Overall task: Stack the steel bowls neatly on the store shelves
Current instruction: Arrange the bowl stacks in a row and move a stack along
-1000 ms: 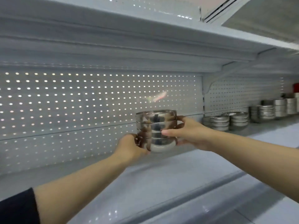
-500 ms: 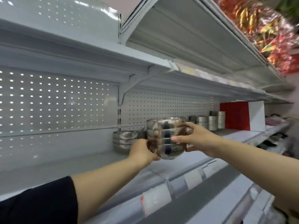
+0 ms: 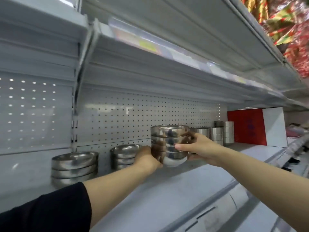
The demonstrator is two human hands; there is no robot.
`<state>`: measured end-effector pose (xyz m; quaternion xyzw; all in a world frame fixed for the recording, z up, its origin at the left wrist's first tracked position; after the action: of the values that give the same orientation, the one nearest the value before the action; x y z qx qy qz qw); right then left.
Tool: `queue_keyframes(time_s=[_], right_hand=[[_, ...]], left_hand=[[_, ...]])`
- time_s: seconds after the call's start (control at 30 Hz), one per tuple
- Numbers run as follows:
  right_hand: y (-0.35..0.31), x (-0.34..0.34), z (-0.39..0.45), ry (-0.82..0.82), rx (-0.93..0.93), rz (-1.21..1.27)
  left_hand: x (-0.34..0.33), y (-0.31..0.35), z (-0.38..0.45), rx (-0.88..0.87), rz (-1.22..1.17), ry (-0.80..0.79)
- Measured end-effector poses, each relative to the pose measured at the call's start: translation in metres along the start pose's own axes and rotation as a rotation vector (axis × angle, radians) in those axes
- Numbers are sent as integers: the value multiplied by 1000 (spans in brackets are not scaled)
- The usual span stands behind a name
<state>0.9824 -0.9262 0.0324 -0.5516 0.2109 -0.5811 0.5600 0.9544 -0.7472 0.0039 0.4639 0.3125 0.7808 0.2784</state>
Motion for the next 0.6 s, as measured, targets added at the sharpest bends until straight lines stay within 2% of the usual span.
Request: queue_keyframes(time_s=[0.13,0.4,0.47,0.5,0.6], right_hand=[[23,13,48,-45,2,52],[73,0,124,-178,4,58],[84,-2,136,-219,23,88],[88,-3,141,-241,34,105],[97,-5,150,-299,69,145]], left_hand=[[-24,-2,35,89,123,61],[-55,-37,79,240,76,192],[-63,-42,87,184,-92,141],[-64,-43,94,156,-201,179],[-74,-56,92,272,-953,383]])
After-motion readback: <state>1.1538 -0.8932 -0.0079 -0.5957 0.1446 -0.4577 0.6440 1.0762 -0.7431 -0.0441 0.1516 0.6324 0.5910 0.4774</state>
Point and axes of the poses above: each hand's wrist, its own z-axis towards the middle knuckle, its own x-axis out of the back of the hand, y = z × x, the point moved 5 cm from there along z, towards the middle knuckle, and after that the axes turned 5 degrees about -z, right-handed, at the moved point
